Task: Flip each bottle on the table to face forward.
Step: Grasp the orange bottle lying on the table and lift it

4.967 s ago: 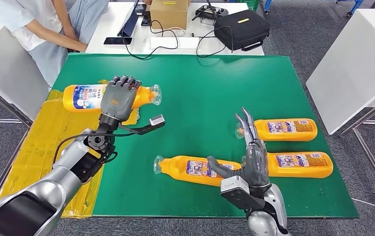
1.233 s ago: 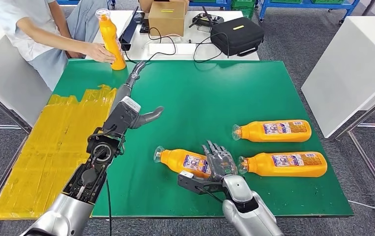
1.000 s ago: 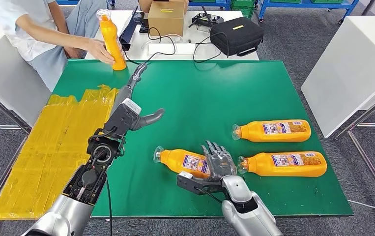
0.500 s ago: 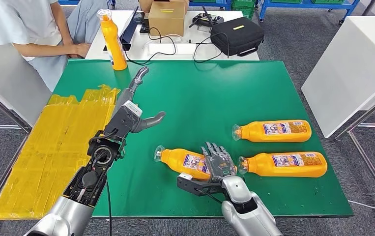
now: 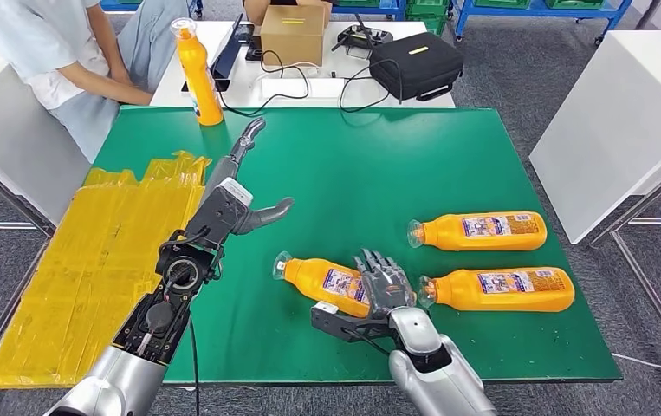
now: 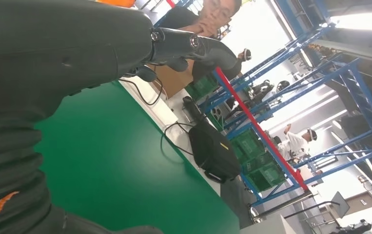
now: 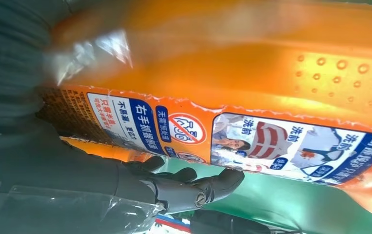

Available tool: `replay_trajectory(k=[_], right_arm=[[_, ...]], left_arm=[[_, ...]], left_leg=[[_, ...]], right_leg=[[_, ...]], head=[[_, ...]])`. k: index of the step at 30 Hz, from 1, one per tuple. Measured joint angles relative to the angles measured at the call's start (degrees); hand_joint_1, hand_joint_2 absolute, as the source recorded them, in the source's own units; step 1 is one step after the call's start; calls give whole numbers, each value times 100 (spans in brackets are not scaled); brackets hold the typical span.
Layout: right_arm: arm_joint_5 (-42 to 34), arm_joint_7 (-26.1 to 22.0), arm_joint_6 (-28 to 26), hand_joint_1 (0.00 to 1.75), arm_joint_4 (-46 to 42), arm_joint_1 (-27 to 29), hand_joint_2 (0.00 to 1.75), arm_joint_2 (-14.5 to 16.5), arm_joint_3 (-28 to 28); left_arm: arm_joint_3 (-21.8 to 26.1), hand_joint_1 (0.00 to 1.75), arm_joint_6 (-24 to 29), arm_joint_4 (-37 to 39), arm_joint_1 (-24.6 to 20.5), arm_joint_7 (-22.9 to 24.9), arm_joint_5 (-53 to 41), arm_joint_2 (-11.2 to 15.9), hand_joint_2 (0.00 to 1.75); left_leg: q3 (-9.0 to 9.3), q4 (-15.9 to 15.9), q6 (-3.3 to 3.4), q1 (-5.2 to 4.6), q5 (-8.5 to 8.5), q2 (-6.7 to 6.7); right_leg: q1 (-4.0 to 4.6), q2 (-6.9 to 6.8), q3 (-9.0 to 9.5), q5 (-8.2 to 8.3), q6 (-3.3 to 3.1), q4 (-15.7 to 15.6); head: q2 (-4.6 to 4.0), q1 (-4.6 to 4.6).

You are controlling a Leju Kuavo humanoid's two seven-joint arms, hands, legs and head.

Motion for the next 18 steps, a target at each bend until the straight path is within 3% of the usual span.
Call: replay_trajectory(k=[1, 2, 18], right_arm=[[14, 10, 8, 167, 5, -1, 175, 5, 1], [32, 24, 20, 175, 11, 0, 175, 9, 2], [128, 99, 59, 175, 25, 13, 175, 18, -1]], left_arm=[[0, 0, -4, 0, 0, 0, 2, -1, 175], [0, 0, -9, 0, 0, 0, 3, -3, 175], [5, 0, -63, 11, -9, -3, 48, -46, 175]], left_leg=[[6, 0, 0, 0, 0, 0], [11, 0, 0, 0, -1, 0], [48, 0, -3, -2, -8, -4]], right_leg=[[0, 0, 5, -1, -1, 0], [1, 0, 10, -2, -1, 0], [-2, -3, 53, -25, 6, 0]], head=[[0, 0], [0, 0], [0, 0]])
